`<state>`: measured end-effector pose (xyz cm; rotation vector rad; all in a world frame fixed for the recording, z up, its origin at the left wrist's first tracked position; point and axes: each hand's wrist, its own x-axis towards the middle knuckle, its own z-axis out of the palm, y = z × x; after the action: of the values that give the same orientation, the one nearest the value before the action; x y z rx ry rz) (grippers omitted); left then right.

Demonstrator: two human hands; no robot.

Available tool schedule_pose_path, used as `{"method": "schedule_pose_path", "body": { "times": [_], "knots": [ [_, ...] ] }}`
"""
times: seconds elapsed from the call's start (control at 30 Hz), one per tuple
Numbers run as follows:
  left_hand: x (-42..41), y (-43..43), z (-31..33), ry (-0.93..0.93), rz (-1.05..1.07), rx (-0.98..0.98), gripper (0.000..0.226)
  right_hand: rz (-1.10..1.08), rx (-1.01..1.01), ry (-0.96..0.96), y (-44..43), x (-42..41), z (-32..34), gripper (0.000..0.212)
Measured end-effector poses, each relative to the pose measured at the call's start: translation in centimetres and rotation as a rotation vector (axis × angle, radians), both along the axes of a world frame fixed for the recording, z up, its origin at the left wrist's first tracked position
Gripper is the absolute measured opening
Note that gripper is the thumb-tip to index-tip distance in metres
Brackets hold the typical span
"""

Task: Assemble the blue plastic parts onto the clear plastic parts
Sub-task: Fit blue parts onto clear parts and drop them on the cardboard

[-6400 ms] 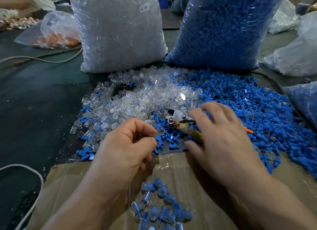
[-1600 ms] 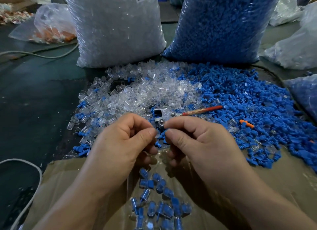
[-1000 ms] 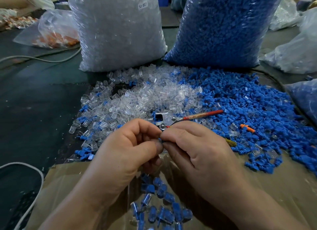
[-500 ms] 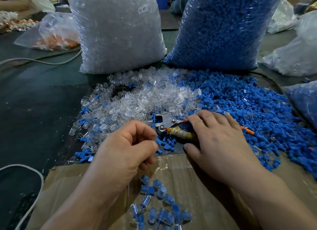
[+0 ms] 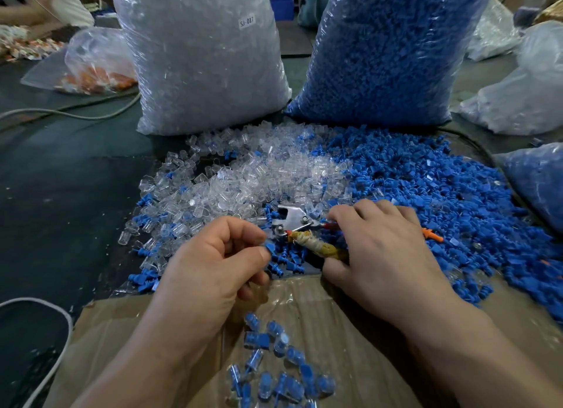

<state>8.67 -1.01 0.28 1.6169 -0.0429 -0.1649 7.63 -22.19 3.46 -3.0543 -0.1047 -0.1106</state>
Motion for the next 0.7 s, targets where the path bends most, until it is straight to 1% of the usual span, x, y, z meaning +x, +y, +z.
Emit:
{"method": "schedule_pose_path", "body": {
  "times": [0.07,0.13,0.2,0.27,0.4,0.57,0.7],
  "knots": [
    [-0.1,0.0,0.0,0.009,0.005,-0.032,0.019,-0.017,0.064,-0.044,0.1,-0.1,0.4,0.048],
    [-0.1,0.2,0.2,0.024,0.026,-0.073,0.022,0.013,0.188,-0.103,0.1,-0.6,0.8,0.049],
    [-0.1,0.2,0.3,0.058,0.052,-0.166,0.029,0.069,0.261,-0.144,0.2,-1.3,0.9,0.050],
    [-0.2,0.1,0.6,0.048,0.066,-0.204,0.031,0.127,0.272,-0.144,0.3,-2.0,0.9,0.053],
    [-0.2,0.0,0.8,0.032,0.065,-0.222,0.023,0.211,0.270,-0.110,0.2,-2.6,1.1,0.054],
    [-0.7,0.2,1.5,-0.066,0.076,-0.117,0.014,0.232,0.299,-0.057,-0.1,-2.7,1.5,0.055],
    [-1.0,0.1,1.8,-0.123,0.064,-0.105,0.017,0.233,0.268,-0.025,0.0,-2.7,1.6,0.052]
  ]
}}
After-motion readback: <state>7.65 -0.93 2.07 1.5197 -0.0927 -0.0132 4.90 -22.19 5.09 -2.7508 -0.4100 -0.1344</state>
